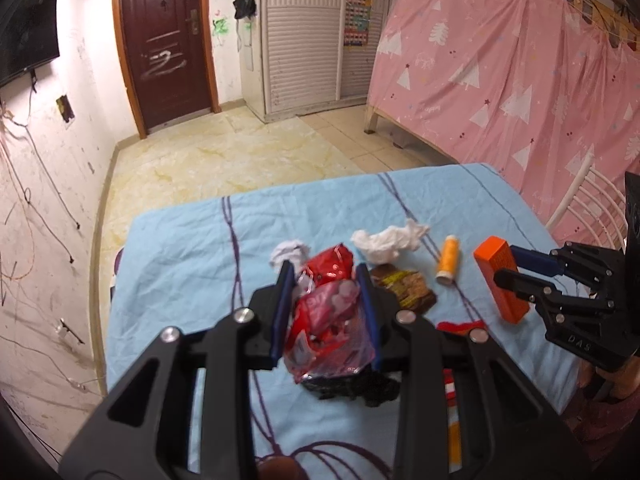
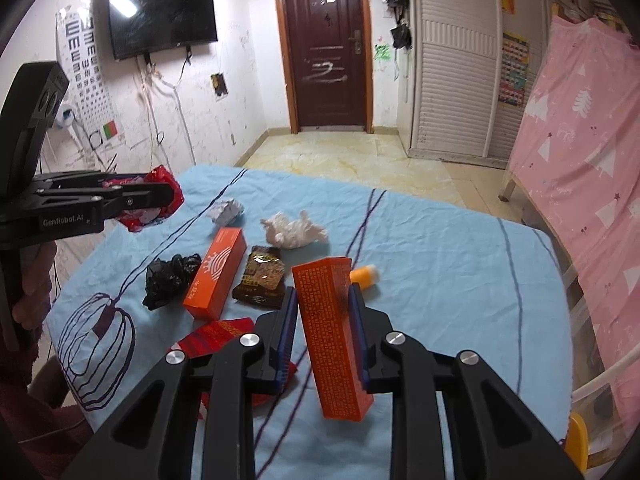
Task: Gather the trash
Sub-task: 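Grasp the red plastic bag with the left tool while the right tool grasps an orange box, then carry the red bag and orange box toward the orange bin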
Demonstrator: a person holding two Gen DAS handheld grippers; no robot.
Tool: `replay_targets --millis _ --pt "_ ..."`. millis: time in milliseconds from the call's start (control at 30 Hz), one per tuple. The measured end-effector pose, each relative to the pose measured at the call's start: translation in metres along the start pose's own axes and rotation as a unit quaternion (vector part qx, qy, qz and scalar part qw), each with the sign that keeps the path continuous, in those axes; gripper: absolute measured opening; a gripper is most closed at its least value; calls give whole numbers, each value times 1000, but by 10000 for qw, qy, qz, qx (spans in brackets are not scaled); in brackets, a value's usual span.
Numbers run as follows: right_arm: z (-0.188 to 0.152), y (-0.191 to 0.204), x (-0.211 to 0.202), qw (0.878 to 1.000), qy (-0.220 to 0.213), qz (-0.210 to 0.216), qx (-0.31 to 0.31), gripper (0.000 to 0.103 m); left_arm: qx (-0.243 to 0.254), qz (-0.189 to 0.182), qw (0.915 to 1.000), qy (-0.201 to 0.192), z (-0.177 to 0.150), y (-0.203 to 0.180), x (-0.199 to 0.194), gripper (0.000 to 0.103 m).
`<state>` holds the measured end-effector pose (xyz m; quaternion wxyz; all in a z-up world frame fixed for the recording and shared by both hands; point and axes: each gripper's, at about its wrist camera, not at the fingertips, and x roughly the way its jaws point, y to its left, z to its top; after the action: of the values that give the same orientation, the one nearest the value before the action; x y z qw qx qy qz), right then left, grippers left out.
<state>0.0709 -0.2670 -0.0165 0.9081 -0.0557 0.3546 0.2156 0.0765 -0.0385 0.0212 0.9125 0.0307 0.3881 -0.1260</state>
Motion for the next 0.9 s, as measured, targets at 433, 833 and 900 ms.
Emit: replay_targets --millis 433,833,900 --pt "-26 -34 -19 9990 -105 80 430 4 318 -96 9994 -17 11 -49 -3 29" --pt "-15 -29 5 9992 197 61 354 49 379 -182 9991 19 12 -61 1 29" --pt "-14 -27 11 9992 245 39 320 73 380 -182 9991 13 13 -60 1 29"
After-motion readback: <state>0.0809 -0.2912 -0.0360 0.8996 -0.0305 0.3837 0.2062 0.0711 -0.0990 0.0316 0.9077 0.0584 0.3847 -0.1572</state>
